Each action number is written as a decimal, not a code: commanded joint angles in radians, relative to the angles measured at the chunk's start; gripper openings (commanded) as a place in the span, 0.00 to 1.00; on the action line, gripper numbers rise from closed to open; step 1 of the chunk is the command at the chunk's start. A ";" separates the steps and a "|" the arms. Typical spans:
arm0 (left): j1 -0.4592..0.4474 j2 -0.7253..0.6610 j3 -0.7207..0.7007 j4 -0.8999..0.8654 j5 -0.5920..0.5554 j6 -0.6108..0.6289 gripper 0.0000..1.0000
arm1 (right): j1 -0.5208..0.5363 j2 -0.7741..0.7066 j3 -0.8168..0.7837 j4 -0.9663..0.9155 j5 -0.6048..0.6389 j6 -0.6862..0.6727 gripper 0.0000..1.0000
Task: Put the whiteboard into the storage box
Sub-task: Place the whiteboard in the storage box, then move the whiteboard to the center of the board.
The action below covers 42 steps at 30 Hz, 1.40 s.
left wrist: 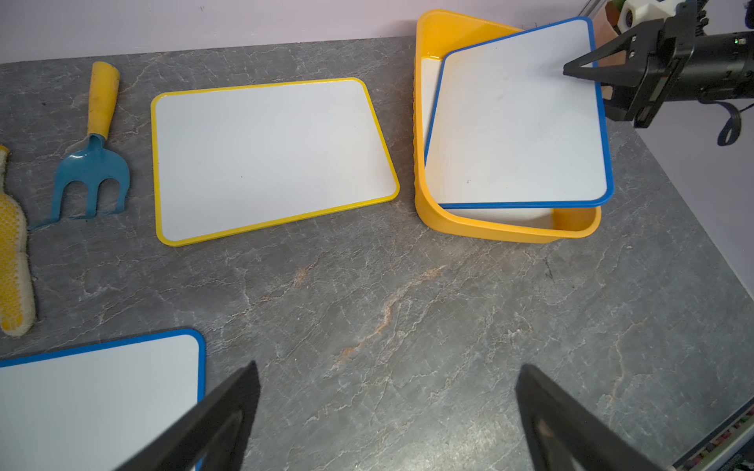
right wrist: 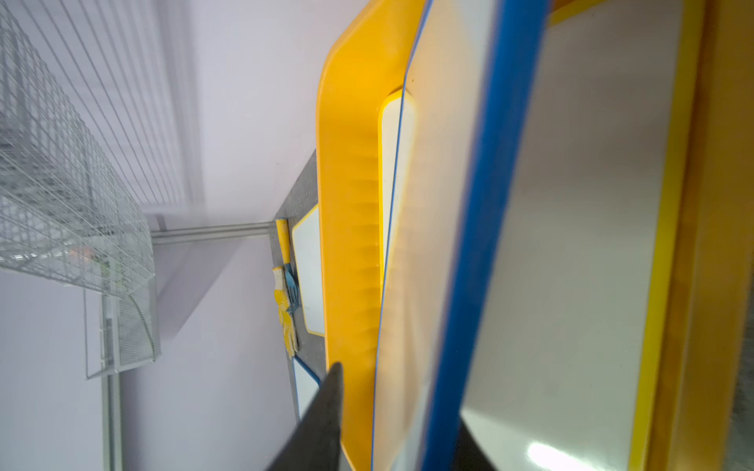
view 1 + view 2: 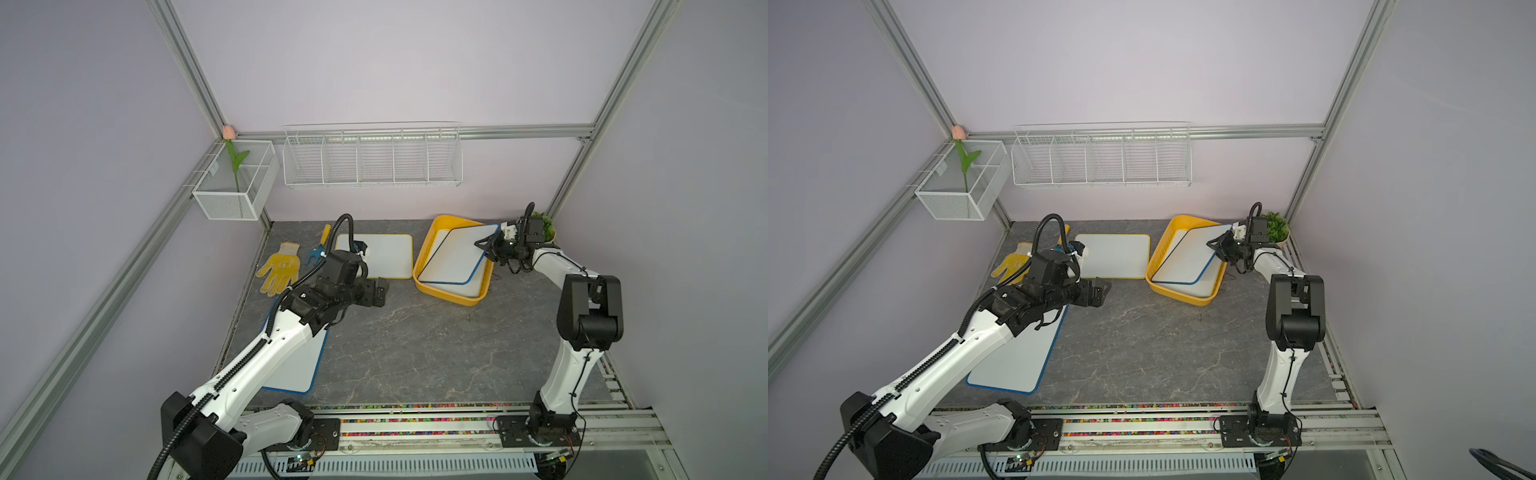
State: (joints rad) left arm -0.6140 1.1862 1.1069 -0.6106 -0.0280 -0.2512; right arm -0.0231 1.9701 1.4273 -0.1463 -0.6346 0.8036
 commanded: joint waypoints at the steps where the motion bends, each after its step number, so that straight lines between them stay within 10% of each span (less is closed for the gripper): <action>1: 0.007 -0.020 -0.002 -0.007 -0.016 -0.008 0.99 | 0.010 0.021 0.033 -0.040 0.011 -0.017 0.51; 9: 0.007 -0.030 0.004 -0.039 -0.049 -0.032 0.99 | 0.021 0.076 0.157 -0.239 0.087 -0.094 0.98; 31: 0.075 -0.030 -0.015 -0.241 -0.397 -0.280 0.99 | 0.114 -0.134 0.136 -0.476 0.737 -0.268 0.89; 42: 0.517 -0.021 -0.150 -0.155 -0.293 -0.329 0.99 | 0.632 -0.506 -0.314 -0.108 0.883 -0.077 0.89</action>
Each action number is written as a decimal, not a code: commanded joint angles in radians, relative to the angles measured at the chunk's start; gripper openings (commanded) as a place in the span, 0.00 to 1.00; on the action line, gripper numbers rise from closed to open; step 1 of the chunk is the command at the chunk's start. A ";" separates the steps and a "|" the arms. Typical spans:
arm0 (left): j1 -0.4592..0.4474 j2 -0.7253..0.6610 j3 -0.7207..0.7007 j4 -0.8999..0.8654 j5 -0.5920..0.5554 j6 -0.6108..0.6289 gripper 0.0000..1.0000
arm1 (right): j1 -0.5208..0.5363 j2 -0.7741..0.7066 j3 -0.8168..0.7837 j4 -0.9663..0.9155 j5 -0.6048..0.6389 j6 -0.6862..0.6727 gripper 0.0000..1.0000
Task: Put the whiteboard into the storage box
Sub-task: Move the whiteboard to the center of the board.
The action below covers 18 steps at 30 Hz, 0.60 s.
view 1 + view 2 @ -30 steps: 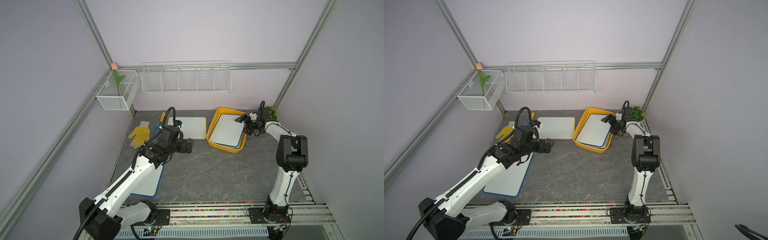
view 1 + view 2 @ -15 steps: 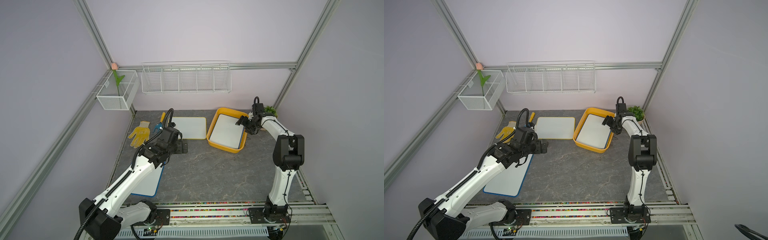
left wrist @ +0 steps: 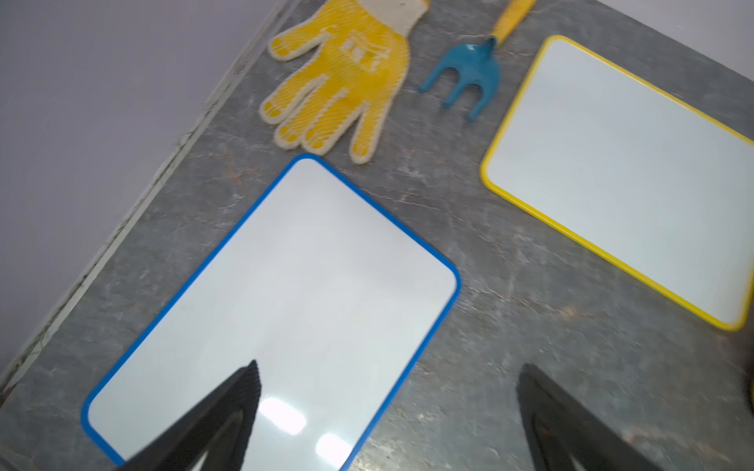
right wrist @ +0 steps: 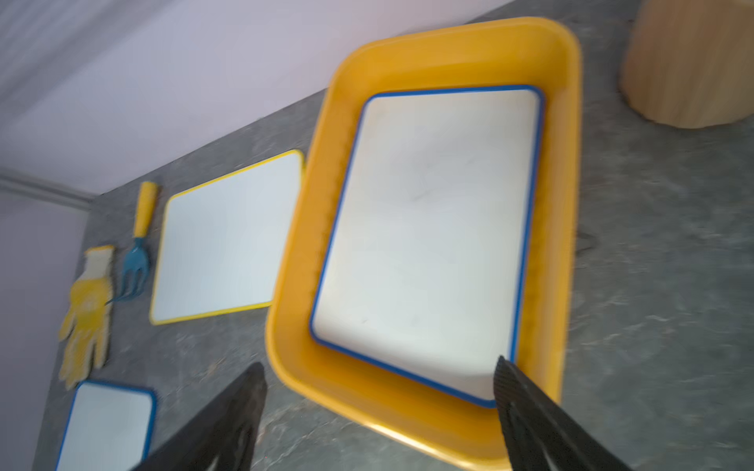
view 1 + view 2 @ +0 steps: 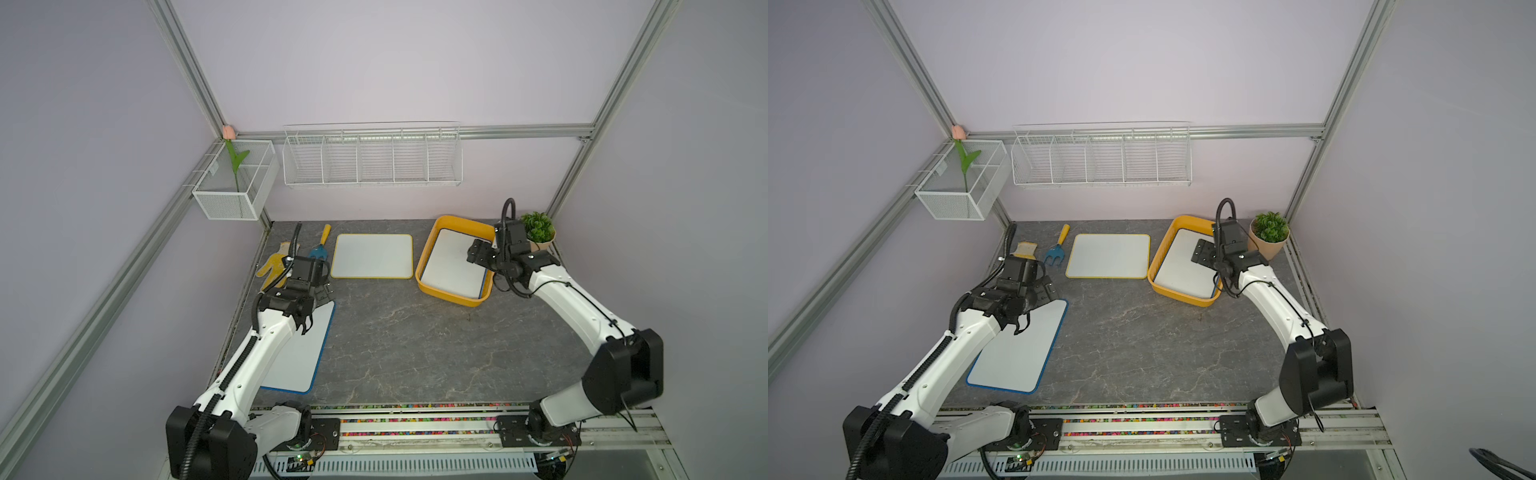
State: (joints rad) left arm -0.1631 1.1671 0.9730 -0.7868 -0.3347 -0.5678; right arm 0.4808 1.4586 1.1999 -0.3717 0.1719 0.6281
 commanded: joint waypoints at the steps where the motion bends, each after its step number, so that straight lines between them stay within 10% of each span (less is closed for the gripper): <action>1: 0.086 0.004 -0.023 0.041 0.000 0.007 0.99 | 0.196 0.012 -0.105 0.148 0.104 0.133 0.89; 9: 0.220 0.055 -0.086 0.236 0.012 0.099 0.99 | 0.628 0.195 -0.116 0.390 0.291 0.252 0.89; 18: 0.497 0.229 -0.135 0.348 0.171 0.018 0.99 | 0.753 0.315 -0.102 0.553 0.249 0.212 0.89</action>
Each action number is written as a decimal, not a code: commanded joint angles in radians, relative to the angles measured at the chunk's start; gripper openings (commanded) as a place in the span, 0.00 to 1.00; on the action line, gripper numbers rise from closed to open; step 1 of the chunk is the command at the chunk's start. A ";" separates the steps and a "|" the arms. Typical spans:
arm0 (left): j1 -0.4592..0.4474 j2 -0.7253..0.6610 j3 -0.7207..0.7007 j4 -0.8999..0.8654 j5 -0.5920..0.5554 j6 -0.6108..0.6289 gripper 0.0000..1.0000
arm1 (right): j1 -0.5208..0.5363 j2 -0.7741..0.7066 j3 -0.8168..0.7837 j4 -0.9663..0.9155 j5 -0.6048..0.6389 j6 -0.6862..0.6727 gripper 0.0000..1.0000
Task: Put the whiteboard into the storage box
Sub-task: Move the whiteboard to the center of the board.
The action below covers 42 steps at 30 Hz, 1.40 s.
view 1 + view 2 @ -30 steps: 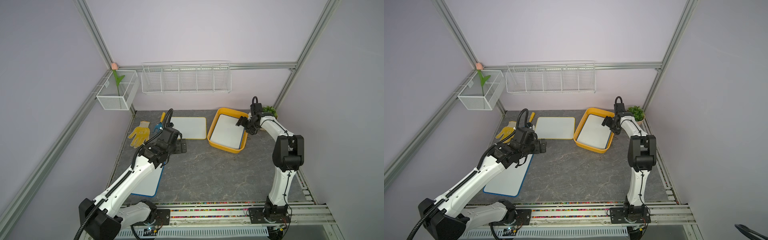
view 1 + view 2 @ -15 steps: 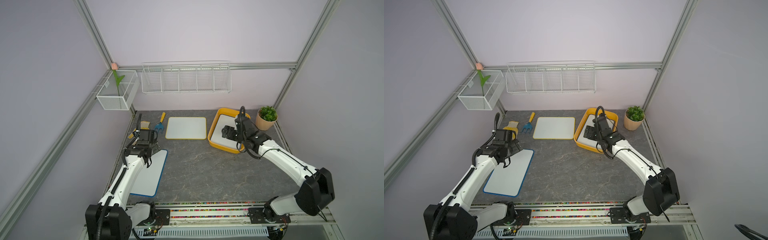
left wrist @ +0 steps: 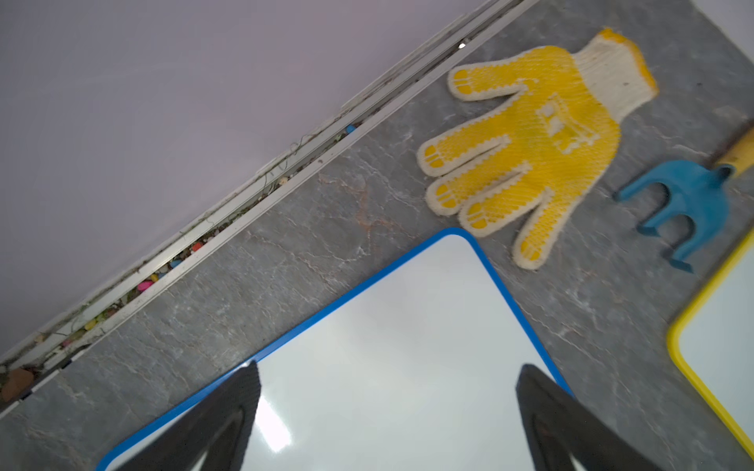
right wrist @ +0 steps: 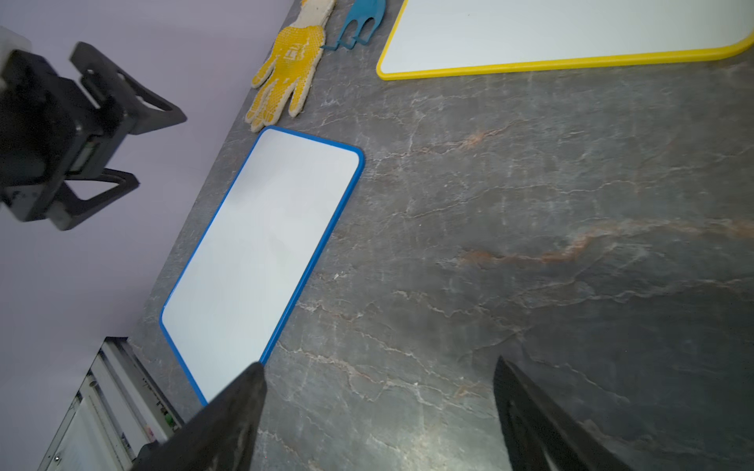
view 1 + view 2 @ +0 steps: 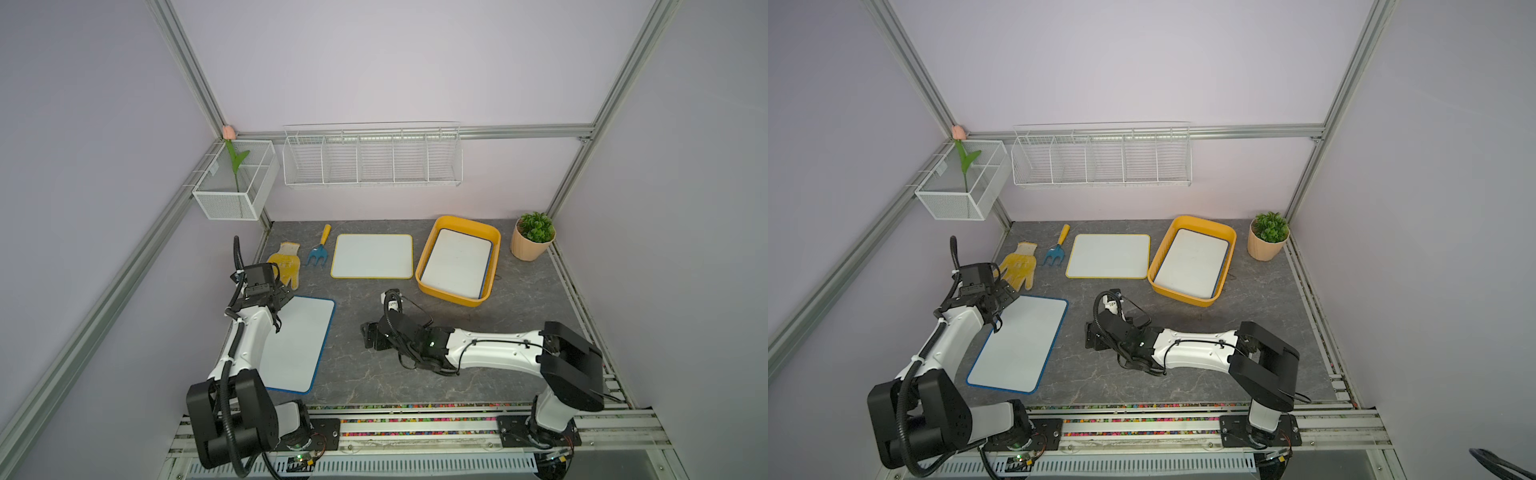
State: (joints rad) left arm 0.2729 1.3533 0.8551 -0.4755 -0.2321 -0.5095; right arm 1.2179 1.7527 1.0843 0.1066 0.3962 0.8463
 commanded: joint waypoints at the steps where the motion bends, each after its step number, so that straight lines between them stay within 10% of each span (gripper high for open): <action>1: 0.073 0.059 -0.018 0.038 0.077 -0.046 0.99 | 0.019 0.030 0.015 0.078 0.020 -0.010 0.89; 28: 0.173 0.316 0.040 0.003 0.308 -0.112 0.91 | 0.018 0.131 0.067 -0.062 0.010 0.010 0.89; 42: 0.101 0.196 -0.132 0.095 0.460 -0.250 0.88 | -0.051 0.234 0.122 -0.088 -0.241 0.205 0.89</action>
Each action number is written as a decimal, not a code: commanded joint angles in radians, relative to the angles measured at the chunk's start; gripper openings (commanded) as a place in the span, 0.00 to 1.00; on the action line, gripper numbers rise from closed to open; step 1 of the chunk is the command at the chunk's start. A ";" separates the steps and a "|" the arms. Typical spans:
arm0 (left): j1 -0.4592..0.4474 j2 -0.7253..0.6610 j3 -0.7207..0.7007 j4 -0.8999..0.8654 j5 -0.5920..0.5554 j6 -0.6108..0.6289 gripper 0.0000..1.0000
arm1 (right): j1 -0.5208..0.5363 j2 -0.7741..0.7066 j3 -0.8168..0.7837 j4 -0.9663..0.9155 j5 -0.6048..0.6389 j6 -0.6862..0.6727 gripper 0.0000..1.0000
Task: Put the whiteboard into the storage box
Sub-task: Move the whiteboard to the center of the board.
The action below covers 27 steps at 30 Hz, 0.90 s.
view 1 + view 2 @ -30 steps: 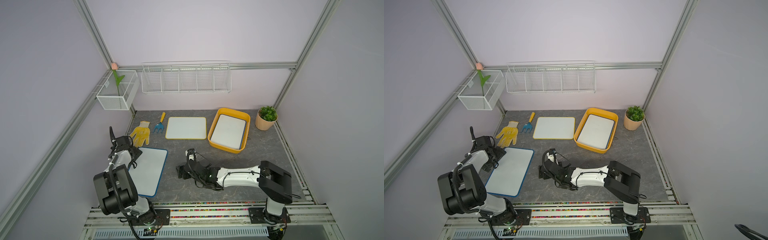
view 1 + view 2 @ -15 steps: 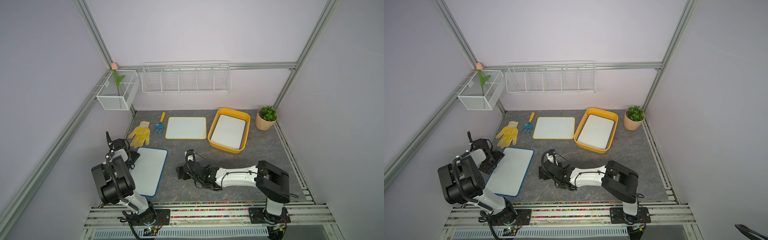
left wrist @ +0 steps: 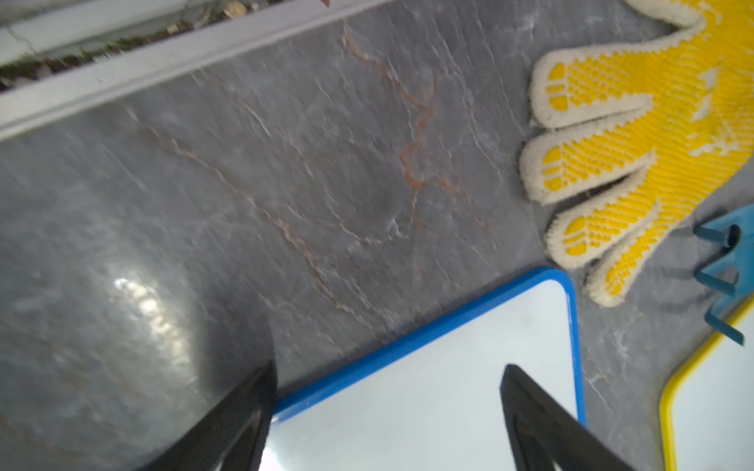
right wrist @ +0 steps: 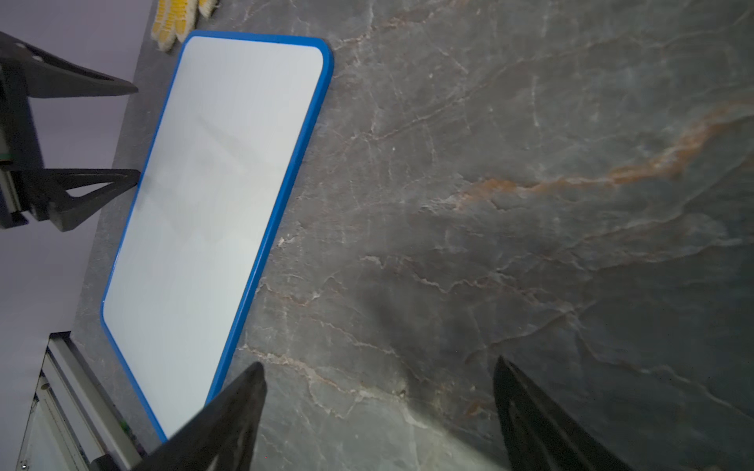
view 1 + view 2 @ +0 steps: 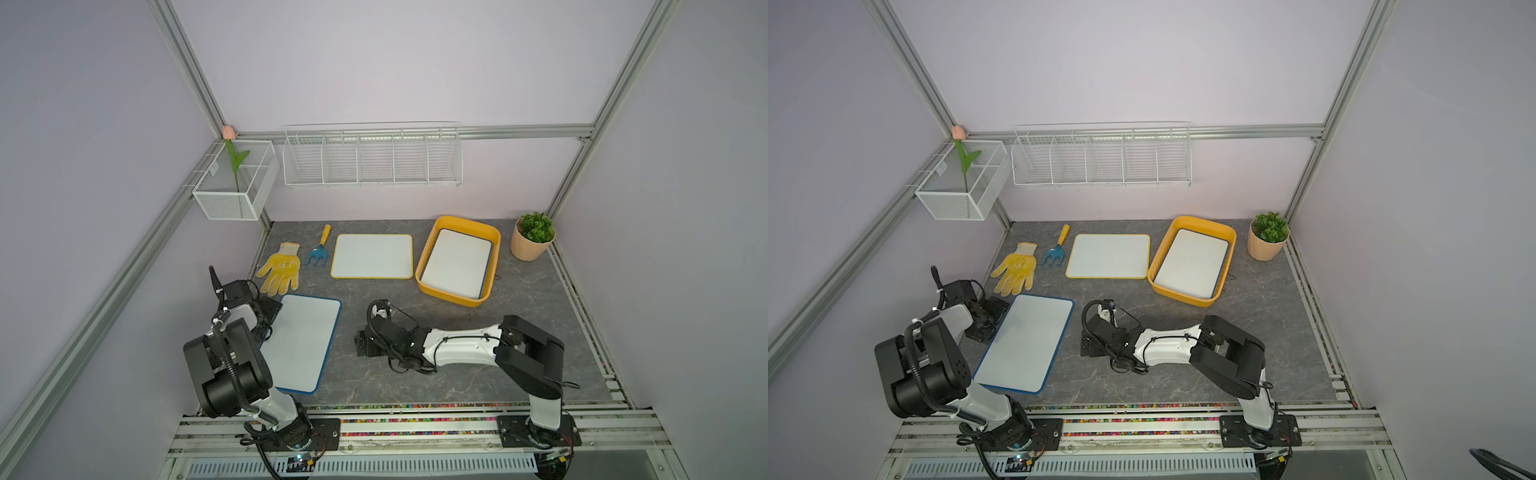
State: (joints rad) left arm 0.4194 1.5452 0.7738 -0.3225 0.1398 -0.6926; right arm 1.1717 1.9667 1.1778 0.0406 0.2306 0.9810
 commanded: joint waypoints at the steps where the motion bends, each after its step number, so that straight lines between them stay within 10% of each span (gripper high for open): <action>1: -0.060 -0.005 -0.054 -0.059 0.090 -0.077 0.88 | -0.008 0.025 0.032 -0.021 -0.088 0.080 0.89; 27: -0.338 -0.061 -0.177 0.025 0.058 -0.160 0.88 | -0.071 0.152 0.061 0.080 -0.249 0.276 0.89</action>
State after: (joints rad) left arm 0.1112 1.4509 0.6544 -0.2054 0.1684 -0.8349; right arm 1.1175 2.0472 1.2510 0.1234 0.0086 1.2106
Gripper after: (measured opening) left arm 0.879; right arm 0.889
